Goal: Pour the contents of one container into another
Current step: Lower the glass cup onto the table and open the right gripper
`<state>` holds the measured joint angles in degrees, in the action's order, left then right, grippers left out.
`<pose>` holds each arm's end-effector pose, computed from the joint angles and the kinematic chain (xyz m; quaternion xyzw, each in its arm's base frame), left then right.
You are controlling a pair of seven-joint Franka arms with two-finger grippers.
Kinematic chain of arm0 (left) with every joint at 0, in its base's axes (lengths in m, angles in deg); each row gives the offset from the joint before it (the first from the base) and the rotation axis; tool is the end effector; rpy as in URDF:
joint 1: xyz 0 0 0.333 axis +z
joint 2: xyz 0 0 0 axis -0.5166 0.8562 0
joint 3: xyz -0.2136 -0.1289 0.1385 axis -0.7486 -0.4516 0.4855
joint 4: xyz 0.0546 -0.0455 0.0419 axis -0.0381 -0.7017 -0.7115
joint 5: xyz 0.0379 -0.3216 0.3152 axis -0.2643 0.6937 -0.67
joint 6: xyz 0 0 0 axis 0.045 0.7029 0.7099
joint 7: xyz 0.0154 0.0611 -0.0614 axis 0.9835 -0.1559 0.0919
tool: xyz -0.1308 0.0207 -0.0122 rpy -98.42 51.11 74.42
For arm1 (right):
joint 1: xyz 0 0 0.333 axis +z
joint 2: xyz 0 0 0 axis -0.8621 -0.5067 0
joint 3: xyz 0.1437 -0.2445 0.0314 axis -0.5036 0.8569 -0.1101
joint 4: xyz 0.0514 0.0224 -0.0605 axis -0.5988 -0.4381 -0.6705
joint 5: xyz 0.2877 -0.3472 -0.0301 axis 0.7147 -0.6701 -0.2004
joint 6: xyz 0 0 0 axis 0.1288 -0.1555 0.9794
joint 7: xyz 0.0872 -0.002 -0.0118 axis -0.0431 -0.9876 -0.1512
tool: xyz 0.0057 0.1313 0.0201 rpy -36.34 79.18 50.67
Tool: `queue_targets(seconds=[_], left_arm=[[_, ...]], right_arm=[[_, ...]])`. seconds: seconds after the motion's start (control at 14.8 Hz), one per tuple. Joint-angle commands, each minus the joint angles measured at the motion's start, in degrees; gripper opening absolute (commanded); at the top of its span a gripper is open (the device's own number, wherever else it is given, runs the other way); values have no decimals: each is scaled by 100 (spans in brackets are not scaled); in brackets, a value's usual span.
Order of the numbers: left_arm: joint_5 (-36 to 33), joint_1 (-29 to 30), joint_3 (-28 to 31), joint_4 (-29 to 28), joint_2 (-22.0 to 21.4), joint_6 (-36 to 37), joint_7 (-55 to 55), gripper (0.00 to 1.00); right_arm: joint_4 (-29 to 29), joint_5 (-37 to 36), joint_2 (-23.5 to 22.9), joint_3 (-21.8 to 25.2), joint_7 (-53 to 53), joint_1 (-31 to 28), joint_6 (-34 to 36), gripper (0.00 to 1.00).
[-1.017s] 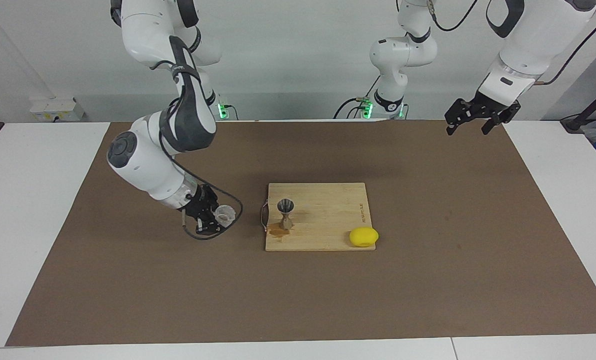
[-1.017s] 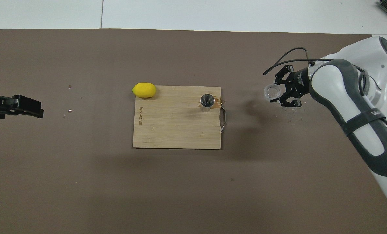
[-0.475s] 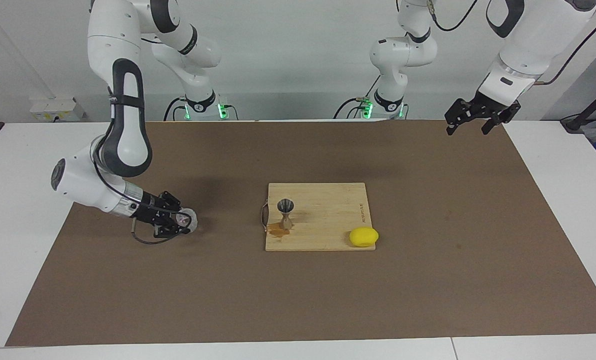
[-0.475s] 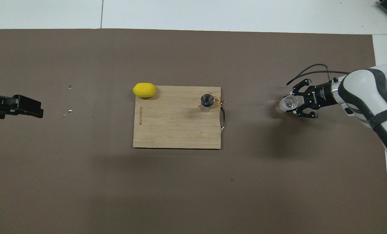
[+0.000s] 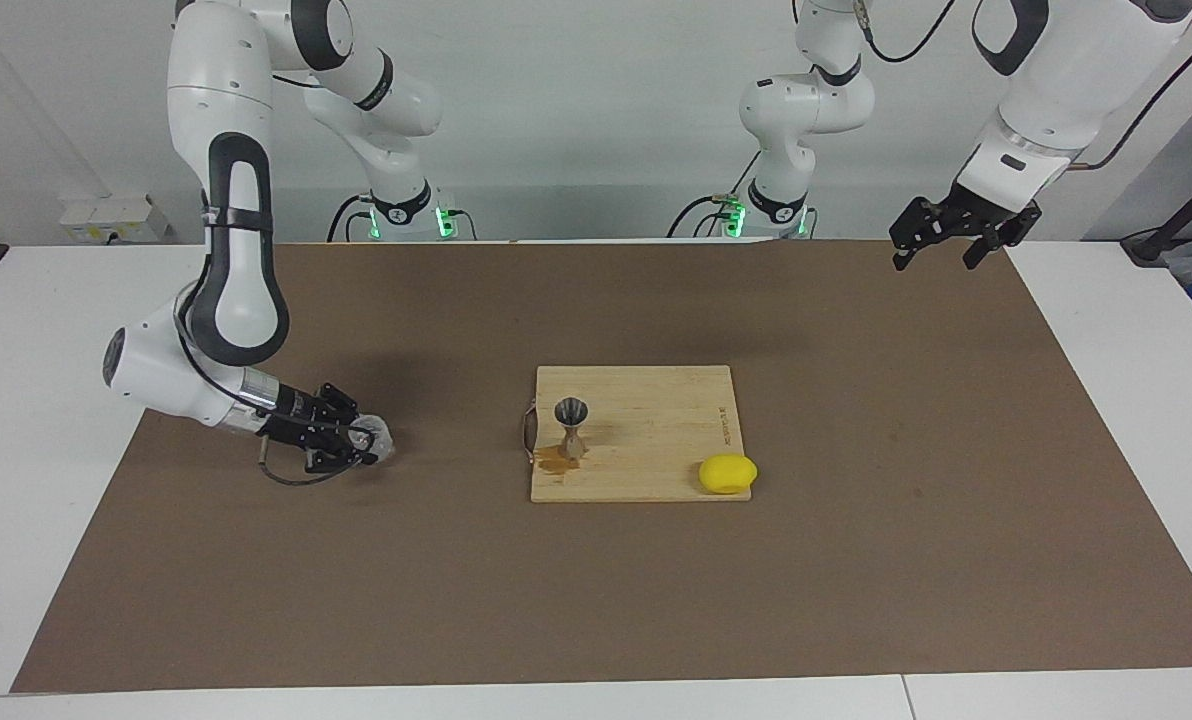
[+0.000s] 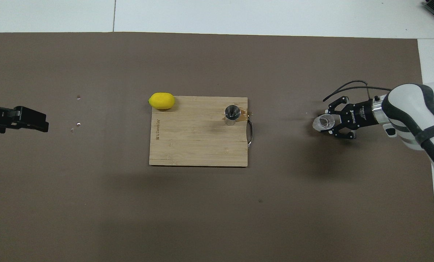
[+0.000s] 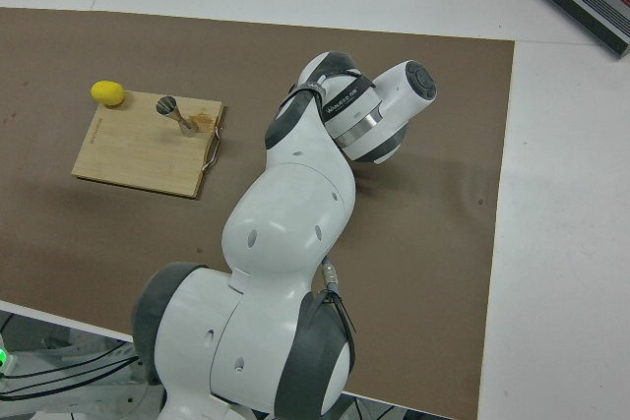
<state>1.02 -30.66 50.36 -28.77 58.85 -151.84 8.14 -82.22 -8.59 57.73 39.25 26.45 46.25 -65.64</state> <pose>0.5958 -0.0421 0.5619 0.9993 -0.0212 -0.0287 0.0099 0.6384 -0.0587 0.1775 -0.7105 0.6210 0.2397 0.2282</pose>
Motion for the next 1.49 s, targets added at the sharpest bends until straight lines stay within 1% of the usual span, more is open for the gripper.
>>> queue_targets(seconds=[0.0,0.14,0.2,0.27,0.41,0.47,0.54,0.68,0.88,0.95,1.08,1.15,1.29,1.42], left_arm=[[-64,17,-11,-169,-167,18,6,100],[-64,17,-11,-169,-167,18,6,100],[-64,17,-11,-169,-167,18,6,100],[-64,17,-11,-169,-167,18,6,100],[-64,17,-11,-169,-167,18,6,100],[-64,17,-11,-169,-167,10,6,100],[-64,17,-11,-169,-167,10,6,100],[-64,17,-11,-169,-167,18,6,100],[-64,17,-11,-169,-167,10,6,100],[-64,17,-11,-169,-167,10,6,100],[-64,17,-11,-169,-167,18,6,100],[-64,17,-11,-169,-167,18,6,100],[-64,17,-11,-169,-167,18,6,100],[-64,17,-11,-169,-167,10,6,100]], right_arm=[[-168,311,20,-70,255,-128,-72,0],[-221,339,38,-61,272,-137,-168,1],[-221,339,46,-61,264,-146,-195,46],[-212,339,90,-52,229,-146,-177,67],[-203,321,256,-44,202,-146,-116,83],[-203,260,362,-35,167,-137,-98,86],[-221,225,546,-26,149,-137,-72,96],[-238,-282,906,-26,149,-84,173,98],[-229,-1127,1302,-43,202,47,245,99],[-212,-1338,1364,-43,359,117,245,99],[-177,-1908,1426,-78,1199,345,297,99],[-185,-2286,1548,-70,1587,494,367,99],[-186,-2963,1672,-79,1915,679,420,99],[-194,-3316,1812,-87,2091,899,438,99]])
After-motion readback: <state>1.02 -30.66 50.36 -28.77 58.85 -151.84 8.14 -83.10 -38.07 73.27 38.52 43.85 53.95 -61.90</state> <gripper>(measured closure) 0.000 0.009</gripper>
